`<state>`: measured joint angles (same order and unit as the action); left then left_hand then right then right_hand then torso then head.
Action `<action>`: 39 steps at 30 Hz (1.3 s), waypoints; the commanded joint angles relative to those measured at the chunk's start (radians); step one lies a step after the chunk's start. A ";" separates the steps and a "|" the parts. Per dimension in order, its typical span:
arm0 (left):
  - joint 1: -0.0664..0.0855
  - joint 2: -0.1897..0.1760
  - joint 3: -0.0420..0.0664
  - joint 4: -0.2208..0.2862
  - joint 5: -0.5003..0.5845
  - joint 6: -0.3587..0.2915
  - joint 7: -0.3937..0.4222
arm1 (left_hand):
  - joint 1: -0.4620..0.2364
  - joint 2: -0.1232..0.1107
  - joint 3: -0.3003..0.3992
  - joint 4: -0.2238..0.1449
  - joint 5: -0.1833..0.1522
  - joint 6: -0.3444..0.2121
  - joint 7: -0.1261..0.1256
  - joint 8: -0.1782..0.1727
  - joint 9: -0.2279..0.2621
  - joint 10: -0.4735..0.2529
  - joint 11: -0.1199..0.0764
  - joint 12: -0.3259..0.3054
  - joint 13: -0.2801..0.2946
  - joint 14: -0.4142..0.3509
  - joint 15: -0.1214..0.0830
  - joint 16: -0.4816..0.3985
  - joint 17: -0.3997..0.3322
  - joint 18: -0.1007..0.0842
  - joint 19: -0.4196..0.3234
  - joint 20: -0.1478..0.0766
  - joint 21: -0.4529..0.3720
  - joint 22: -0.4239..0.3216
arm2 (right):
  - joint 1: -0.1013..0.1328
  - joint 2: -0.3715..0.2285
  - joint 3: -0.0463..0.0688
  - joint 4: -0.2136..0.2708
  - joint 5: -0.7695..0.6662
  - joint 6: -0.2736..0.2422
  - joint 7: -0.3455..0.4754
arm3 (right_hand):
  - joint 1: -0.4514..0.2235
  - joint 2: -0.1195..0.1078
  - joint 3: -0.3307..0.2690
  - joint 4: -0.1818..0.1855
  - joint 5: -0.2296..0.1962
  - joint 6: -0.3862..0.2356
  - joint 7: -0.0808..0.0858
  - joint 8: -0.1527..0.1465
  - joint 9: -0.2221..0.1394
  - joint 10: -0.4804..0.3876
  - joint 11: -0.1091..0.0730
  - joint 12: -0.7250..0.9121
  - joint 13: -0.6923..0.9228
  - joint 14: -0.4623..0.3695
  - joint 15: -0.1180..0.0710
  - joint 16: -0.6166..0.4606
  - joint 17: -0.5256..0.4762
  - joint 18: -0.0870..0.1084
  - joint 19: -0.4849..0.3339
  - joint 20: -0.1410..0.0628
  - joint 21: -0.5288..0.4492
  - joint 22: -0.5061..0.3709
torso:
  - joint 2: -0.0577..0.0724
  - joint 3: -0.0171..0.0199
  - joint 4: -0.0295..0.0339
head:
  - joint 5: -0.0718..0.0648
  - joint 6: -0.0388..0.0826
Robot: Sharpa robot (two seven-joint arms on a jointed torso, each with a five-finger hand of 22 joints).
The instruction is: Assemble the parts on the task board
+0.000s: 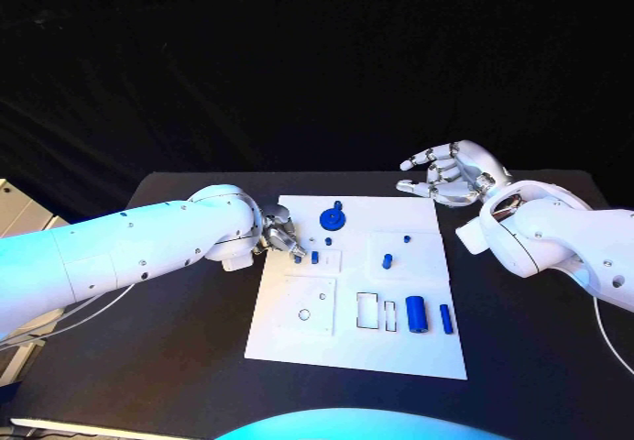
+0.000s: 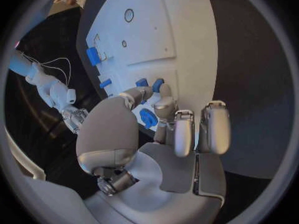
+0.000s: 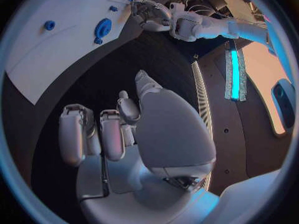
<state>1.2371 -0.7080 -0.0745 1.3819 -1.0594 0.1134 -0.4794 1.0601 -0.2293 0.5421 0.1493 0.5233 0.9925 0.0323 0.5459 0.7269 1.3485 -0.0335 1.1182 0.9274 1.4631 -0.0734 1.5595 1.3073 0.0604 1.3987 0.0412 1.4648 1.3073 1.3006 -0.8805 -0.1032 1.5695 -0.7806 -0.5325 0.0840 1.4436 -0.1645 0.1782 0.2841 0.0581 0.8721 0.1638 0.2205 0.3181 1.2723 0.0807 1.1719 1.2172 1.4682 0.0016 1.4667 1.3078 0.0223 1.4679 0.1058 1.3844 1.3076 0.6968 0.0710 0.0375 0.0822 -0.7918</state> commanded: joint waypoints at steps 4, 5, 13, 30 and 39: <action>-0.002 -0.002 0.000 0.001 0.001 0.004 -0.015 | -0.014 -0.011 -0.064 0.051 -0.016 -0.001 0.012 -0.009 -0.001 -0.007 0.007 -0.012 -0.005 0.096 -0.004 -0.011 0.222 -0.006 -0.002 -0.003 -0.010 0.047 | 0.000 -0.001 0.000 0.001 -0.002 0.005 0.014 | 0.001 0.005 0.002 -0.002 0.002 -0.006 -0.002 0.004 0.002 -0.007 -0.004 -0.005 -0.004 0.052 0.000 -0.008 0.084 0.020 0.013 0.001 -0.008 0.183 | 0.000 -0.0004 -0.0011 | 0.001 0.002; -0.002 -0.003 0.000 0.000 0.000 0.002 -0.015 | -0.016 -0.013 -0.081 0.071 -0.044 -0.001 0.013 -0.009 0.000 -0.009 0.008 -0.013 -0.005 0.095 -0.003 -0.012 0.222 -0.005 -0.003 -0.002 -0.011 0.045 | 0.000 -0.001 0.000 0.001 -0.002 0.005 0.014 | 0.001 0.005 0.002 -0.002 0.002 -0.006 -0.002 0.004 0.002 -0.007 -0.004 -0.005 -0.004 0.052 0.000 -0.008 0.084 0.020 0.013 0.001 -0.008 0.183 | 0.000 -0.0004 -0.0011 | 0.001 0.002; -0.001 -0.013 0.005 -0.002 0.001 -0.012 -0.017 | -0.014 -0.003 -0.152 0.144 -0.179 -0.007 0.018 -0.012 0.005 -0.021 0.013 -0.027 -0.020 0.093 0.000 -0.016 0.214 -0.003 -0.009 0.000 -0.019 0.037 | 0.000 -0.001 0.000 0.001 -0.002 0.004 0.013 | 0.000 0.004 0.002 -0.002 0.002 -0.007 -0.002 0.003 0.001 -0.010 -0.004 -0.008 -0.007 0.051 0.000 -0.011 0.080 0.021 0.011 0.001 -0.013 0.181 | 0.000 -0.0005 -0.0010 | -0.003 0.004; 0.000 -0.053 0.024 0.037 0.144 -0.268 0.177 | -0.001 0.037 -0.277 0.143 -0.204 -0.139 0.067 -0.040 -0.003 -0.247 0.061 -0.246 -0.280 -0.019 0.041 -0.181 -0.035 0.064 -0.260 0.033 -0.221 -0.258 | -0.002 -0.002 0.000 -0.002 -0.002 0.003 0.015 | -0.001 0.003 0.001 -0.002 0.002 -0.009 -0.002 0.003 0.001 -0.013 -0.004 -0.011 -0.010 0.048 0.000 -0.016 0.073 0.023 0.008 0.001 -0.020 0.178 | 0.000 0.0000 -0.0006 | -0.007 0.007; -0.002 -0.053 0.015 0.051 0.106 -0.414 0.482 | 0.289 0.034 -0.308 0.142 -0.207 -0.403 0.168 -0.095 -0.148 -0.564 0.166 -0.468 -0.503 -0.421 0.140 -0.717 -0.618 0.123 -0.511 0.128 -0.719 -0.711 | -0.002 -0.006 0.000 -0.011 -0.013 -0.012 0.020 | 0.001 0.002 0.001 -0.002 0.002 -0.012 -0.001 0.003 0.000 -0.034 -0.003 -0.038 -0.033 0.039 0.001 -0.035 0.048 0.030 -0.008 0.002 -0.055 0.164 | 0.000 -0.0020 0.0026 | -0.014 0.014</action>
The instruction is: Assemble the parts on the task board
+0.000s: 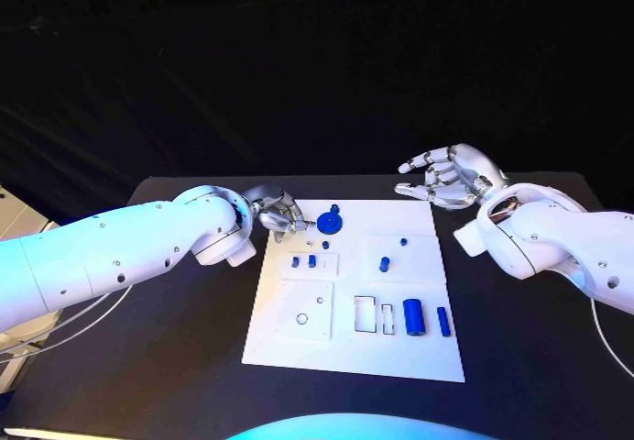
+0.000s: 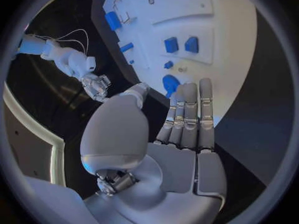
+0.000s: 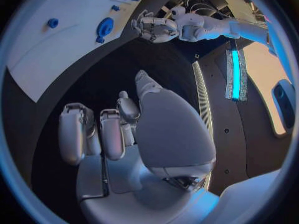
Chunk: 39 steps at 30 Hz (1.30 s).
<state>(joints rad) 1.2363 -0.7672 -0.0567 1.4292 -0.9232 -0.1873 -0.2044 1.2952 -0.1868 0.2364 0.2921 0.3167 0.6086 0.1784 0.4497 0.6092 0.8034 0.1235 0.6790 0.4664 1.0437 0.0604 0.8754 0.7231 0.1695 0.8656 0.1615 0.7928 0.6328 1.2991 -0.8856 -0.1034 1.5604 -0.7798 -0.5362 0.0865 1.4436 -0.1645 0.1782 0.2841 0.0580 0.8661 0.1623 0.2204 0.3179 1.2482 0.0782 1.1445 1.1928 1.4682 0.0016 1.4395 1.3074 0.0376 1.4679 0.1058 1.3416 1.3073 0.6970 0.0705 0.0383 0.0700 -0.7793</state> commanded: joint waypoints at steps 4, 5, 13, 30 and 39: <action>-0.013 0.018 -0.010 -0.001 -0.138 -0.113 0.257 | 0.212 -0.007 0.038 -0.017 0.003 -0.020 0.022 0.034 -0.099 -0.054 0.015 -0.084 -0.133 -0.023 0.008 -0.043 -0.064 0.010 0.039 0.004 -0.088 -0.063 | -0.001 -0.002 0.000 -0.006 -0.023 -0.011 0.019 | 0.002 0.003 0.002 -0.003 0.002 -0.007 0.001 0.004 0.001 -0.015 -0.001 -0.017 -0.015 0.038 0.001 -0.011 0.045 0.016 -0.010 0.002 -0.018 0.162 | 0.001 -0.0002 -0.0007 | -0.002 0.005; -0.017 0.022 -0.011 -0.002 -0.168 -0.112 0.264 | 0.221 -0.010 0.043 -0.017 0.002 -0.015 0.023 0.037 -0.107 -0.054 0.016 -0.086 -0.141 -0.026 0.009 -0.042 -0.067 0.010 0.038 0.005 -0.089 -0.063 | -0.001 -0.002 0.000 -0.006 -0.029 -0.011 0.020 | 0.003 0.003 0.002 -0.003 0.002 -0.007 0.000 0.004 0.001 -0.018 -0.001 -0.022 -0.019 0.037 0.001 -0.013 0.042 0.016 -0.012 0.002 -0.022 0.160 | 0.001 0.0002 -0.0011 | -0.003 0.005; -0.035 0.058 -0.013 -0.023 -0.332 -0.028 0.258 | 0.245 -0.043 0.041 -0.015 0.002 0.017 0.015 0.042 -0.164 -0.072 0.020 -0.100 -0.187 -0.028 0.012 0.002 -0.066 0.009 0.037 0.007 -0.070 -0.043 | -0.001 0.001 -0.001 -0.004 -0.049 -0.016 0.027 | -0.001 0.002 0.002 0.001 0.002 -0.008 0.000 0.007 0.001 -0.058 -0.001 -0.082 -0.074 0.029 0.000 -0.031 0.023 0.022 -0.025 0.002 -0.053 0.148 | 0.001 0.0009 -0.0024 | -0.005 0.007; -0.050 0.121 -0.017 -0.098 -0.489 0.050 0.214 | 0.254 -0.037 0.016 -0.008 0.002 0.067 0.012 0.045 -0.255 -0.047 0.013 -0.067 -0.236 0.002 0.006 0.151 -0.050 0.012 0.048 0.004 0.015 0.030 | -0.001 0.011 -0.002 -0.008 -0.037 -0.020 0.046 | 0.004 -0.007 0.034 0.002 0.002 -0.018 -0.001 0.026 0.002 -0.189 -0.003 -0.500 -0.472 -0.117 -0.001 -0.465 -0.351 0.122 -0.252 0.000 -0.718 -0.166 | 0.001 0.0015 -0.0011 | -0.009 0.008; -0.050 0.142 -0.017 -0.130 -0.505 0.040 0.199 | 0.273 -0.032 0.038 -0.010 0.003 0.076 0.008 0.045 -0.277 -0.046 0.013 -0.062 -0.249 0.001 0.004 0.187 -0.053 0.012 0.044 0.001 0.044 0.055 | -0.001 0.018 -0.004 -0.013 -0.023 -0.011 0.056 | -0.006 -0.014 0.053 0.002 0.002 -0.036 0.014 0.032 0.001 -0.206 0.016 -0.641 -0.623 -0.180 0.016 -0.826 -0.507 0.144 -0.293 0.016 -1.028 -0.378 | 0.001 0.0012 -0.0014 | -0.008 0.008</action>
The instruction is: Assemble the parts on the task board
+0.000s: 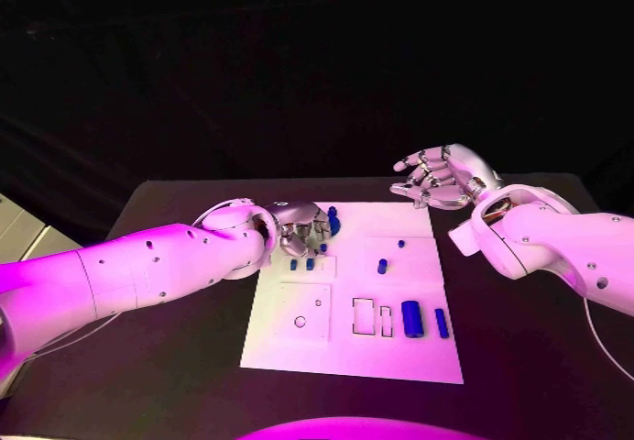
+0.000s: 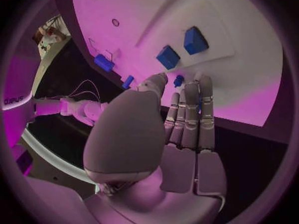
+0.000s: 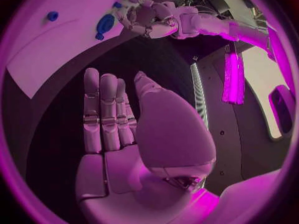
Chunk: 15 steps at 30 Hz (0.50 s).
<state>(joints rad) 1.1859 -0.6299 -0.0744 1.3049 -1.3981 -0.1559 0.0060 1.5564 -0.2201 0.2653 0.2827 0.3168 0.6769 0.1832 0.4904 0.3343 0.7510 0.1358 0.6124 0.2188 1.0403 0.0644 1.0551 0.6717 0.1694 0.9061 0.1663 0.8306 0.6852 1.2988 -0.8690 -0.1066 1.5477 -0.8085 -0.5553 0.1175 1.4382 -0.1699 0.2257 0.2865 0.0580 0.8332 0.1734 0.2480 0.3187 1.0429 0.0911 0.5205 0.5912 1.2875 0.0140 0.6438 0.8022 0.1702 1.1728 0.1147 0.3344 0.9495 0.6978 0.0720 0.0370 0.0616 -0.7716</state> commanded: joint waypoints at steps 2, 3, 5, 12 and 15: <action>0.000 0.008 0.000 -0.011 -0.031 0.008 -0.013 | 0.013 0.004 0.013 0.000 0.003 0.010 0.003 0.005 -0.005 0.006 0.001 0.005 -0.003 0.004 0.000 0.011 -0.002 0.012 0.002 -0.003 0.010 0.006 | -0.001 0.003 0.000 -0.001 0.007 0.009 0.027 | -0.001 -0.009 0.008 -0.001 0.002 -0.006 0.006 0.005 0.000 -0.002 0.006 -0.037 -0.048 0.001 0.006 -0.070 -0.003 0.011 0.005 0.010 -0.046 -0.045 | 0.000 -0.0003 -0.0002 | 0.001 0.000; 0.000 0.010 0.000 -0.014 -0.029 0.007 -0.013 | 0.014 0.005 0.019 0.001 0.003 0.015 0.003 0.005 -0.009 0.008 0.001 0.006 -0.006 0.005 0.000 0.019 -0.003 0.012 0.001 -0.004 0.016 0.012 | -0.001 0.003 -0.001 -0.002 0.009 0.010 0.028 | -0.002 -0.009 0.009 -0.001 0.002 -0.007 0.009 0.006 0.000 -0.007 0.009 -0.054 -0.069 -0.004 0.010 -0.098 -0.004 0.011 0.004 0.013 -0.063 -0.062 | 0.000 -0.0002 -0.0003 | 0.000 -0.001; 0.000 0.013 0.000 -0.018 -0.024 0.003 -0.012 | 0.014 0.006 0.030 0.002 0.003 0.022 0.002 0.006 -0.017 0.013 0.000 0.008 -0.011 0.009 0.000 0.033 -0.005 0.012 -0.001 -0.004 0.029 0.022 | -0.002 0.004 -0.001 -0.002 0.010 0.011 0.029 | -0.004 -0.010 0.011 -0.001 0.002 -0.008 0.011 0.008 0.000 -0.008 0.013 -0.079 -0.104 -0.008 0.014 -0.143 -0.009 0.011 0.005 0.016 -0.090 -0.090 | 0.000 0.0002 -0.0002 | 0.000 -0.001; -0.001 0.030 0.000 -0.036 -0.009 0.000 -0.006 | 0.013 0.001 0.085 0.000 0.003 0.069 -0.015 -0.002 -0.043 0.044 -0.006 0.005 -0.033 0.024 -0.006 0.082 -0.014 0.013 -0.005 -0.009 0.076 0.062 | -0.002 0.006 -0.001 -0.004 0.025 0.021 0.033 | -0.007 -0.009 0.021 -0.003 0.002 -0.007 0.021 0.015 -0.003 -0.004 0.026 -0.169 -0.223 -0.015 0.028 -0.281 -0.049 0.011 0.008 0.029 -0.164 -0.175 | 0.000 -0.0003 -0.0005 | 0.000 0.000; -0.002 0.035 0.000 -0.042 -0.008 0.008 -0.010 | 0.006 -0.007 0.110 -0.003 0.001 0.089 -0.018 -0.016 -0.055 0.069 -0.012 -0.001 -0.046 0.063 -0.010 0.130 0.021 0.014 -0.004 -0.012 0.103 0.084 | -0.002 0.007 -0.001 -0.005 0.030 0.024 0.034 | -0.008 -0.008 0.024 -0.005 0.002 -0.008 0.026 0.016 -0.006 0.001 0.032 -0.203 -0.270 -0.023 0.035 -0.338 -0.076 0.011 0.004 0.037 -0.196 -0.214 | 0.000 -0.0006 -0.0010 | -0.001 -0.001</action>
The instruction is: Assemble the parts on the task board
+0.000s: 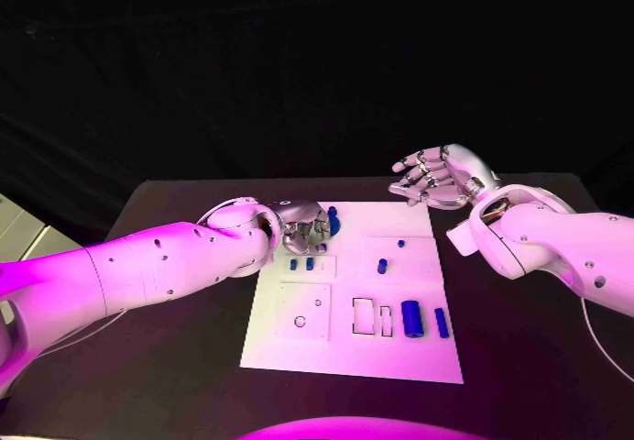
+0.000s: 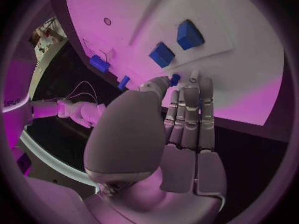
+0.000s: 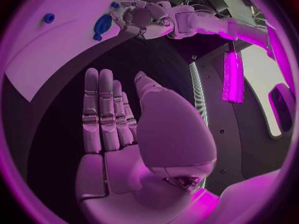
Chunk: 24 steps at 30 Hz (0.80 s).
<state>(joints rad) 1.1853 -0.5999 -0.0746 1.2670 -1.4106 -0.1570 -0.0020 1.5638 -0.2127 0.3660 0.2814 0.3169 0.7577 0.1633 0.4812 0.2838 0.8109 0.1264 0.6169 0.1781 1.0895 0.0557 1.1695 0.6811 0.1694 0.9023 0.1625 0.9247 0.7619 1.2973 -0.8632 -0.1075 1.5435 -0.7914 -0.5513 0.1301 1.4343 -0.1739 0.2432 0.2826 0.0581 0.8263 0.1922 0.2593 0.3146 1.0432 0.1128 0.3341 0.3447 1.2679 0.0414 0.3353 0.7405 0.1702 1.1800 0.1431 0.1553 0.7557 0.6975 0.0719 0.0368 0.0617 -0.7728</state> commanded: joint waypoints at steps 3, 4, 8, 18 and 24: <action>-0.002 0.009 0.000 -0.010 0.003 0.016 -0.011 | -0.004 -0.017 0.016 -0.002 0.000 0.016 0.001 -0.010 -0.007 0.019 -0.005 -0.008 -0.009 0.028 -0.003 0.032 0.028 0.014 0.000 -0.010 0.018 0.015 | -0.001 0.001 0.000 -0.001 0.016 0.019 0.019 | -0.004 -0.003 0.010 -0.002 0.002 -0.002 0.010 0.005 -0.004 0.007 0.014 -0.037 -0.058 -0.006 0.013 -0.070 -0.037 0.011 -0.003 0.013 -0.039 -0.052 | 0.000 -0.0009 -0.0005 | -0.002 0.000; -0.002 0.010 0.000 -0.012 0.002 0.019 -0.014 | -0.006 -0.019 0.018 -0.002 -0.001 0.019 0.001 -0.012 -0.008 0.022 -0.006 -0.009 -0.010 0.035 -0.004 0.038 0.035 0.014 0.000 -0.010 0.021 0.017 | -0.001 0.002 0.000 -0.002 0.016 0.019 0.018 | -0.005 -0.003 0.010 -0.003 0.002 -0.003 0.012 0.005 -0.005 0.009 0.016 -0.043 -0.070 -0.012 0.016 -0.087 -0.047 0.011 -0.006 0.016 -0.049 -0.065 | 0.000 -0.0008 -0.0006 | -0.003 0.000; -0.002 0.013 0.000 -0.015 0.001 0.032 -0.021 | -0.009 -0.022 0.025 -0.004 -0.002 0.029 -0.003 -0.016 -0.011 0.033 -0.008 -0.012 -0.014 0.058 -0.006 0.061 0.061 0.009 0.020 -0.012 0.048 0.047 | -0.001 0.003 0.000 -0.002 0.021 0.021 0.016 | -0.006 -0.003 0.010 -0.004 0.002 -0.005 0.017 0.006 -0.008 0.015 0.022 -0.058 -0.107 -0.033 0.026 -0.140 -0.081 0.011 -0.019 0.026 -0.084 -0.112 | -0.001 -0.0002 -0.0007 | -0.005 0.000; -0.003 0.019 -0.002 -0.018 0.005 0.071 -0.034 | -0.020 -0.026 0.035 -0.006 -0.005 0.044 -0.010 -0.023 -0.014 0.054 -0.013 -0.015 -0.020 0.098 -0.010 0.105 0.110 0.000 0.058 -0.014 0.097 0.101 | -0.001 0.004 0.000 -0.003 0.035 0.027 0.014 | -0.007 -0.002 0.010 -0.006 0.002 -0.007 0.020 0.007 -0.011 0.017 0.026 -0.065 -0.129 -0.043 0.032 -0.168 -0.101 0.011 -0.029 0.033 -0.092 -0.146 | -0.001 -0.0008 0.0003 | -0.009 -0.003; -0.006 0.025 -0.005 -0.022 0.017 0.077 -0.038 | -0.020 -0.025 0.043 -0.011 -0.005 0.050 -0.011 -0.028 -0.015 0.061 -0.016 -0.018 -0.023 0.123 -0.012 0.133 0.143 -0.009 0.092 -0.016 0.138 0.147 | -0.001 0.004 0.000 -0.003 0.036 0.029 0.013 | -0.008 -0.001 0.010 -0.006 0.002 -0.008 0.020 0.007 -0.011 0.017 0.026 -0.065 -0.131 -0.044 0.032 -0.170 -0.103 0.011 -0.030 0.033 -0.093 -0.149 | 0.000 -0.0010 0.0003 | -0.011 -0.003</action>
<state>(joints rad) 1.1851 -0.5794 -0.0750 1.2451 -1.4071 -0.1194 -0.0306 1.5484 -0.2360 0.4047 0.2702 0.3169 0.8017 0.1522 0.4555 0.2694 0.8645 0.1088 0.6033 0.1588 1.2046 0.0430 1.2983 0.8232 0.1695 0.9868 0.1466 1.0576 0.9069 1.2966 -0.8605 -0.1077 1.5402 -0.7589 -0.5400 0.1319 1.4343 -0.1739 0.2486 0.2771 0.0580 0.8202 0.2017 0.2592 0.3046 1.0613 0.1309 0.2755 0.2149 1.2286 0.0730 0.1712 0.6395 0.1701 1.1517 0.1721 0.0676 0.6080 0.6967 0.0711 0.0368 0.0520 -0.7765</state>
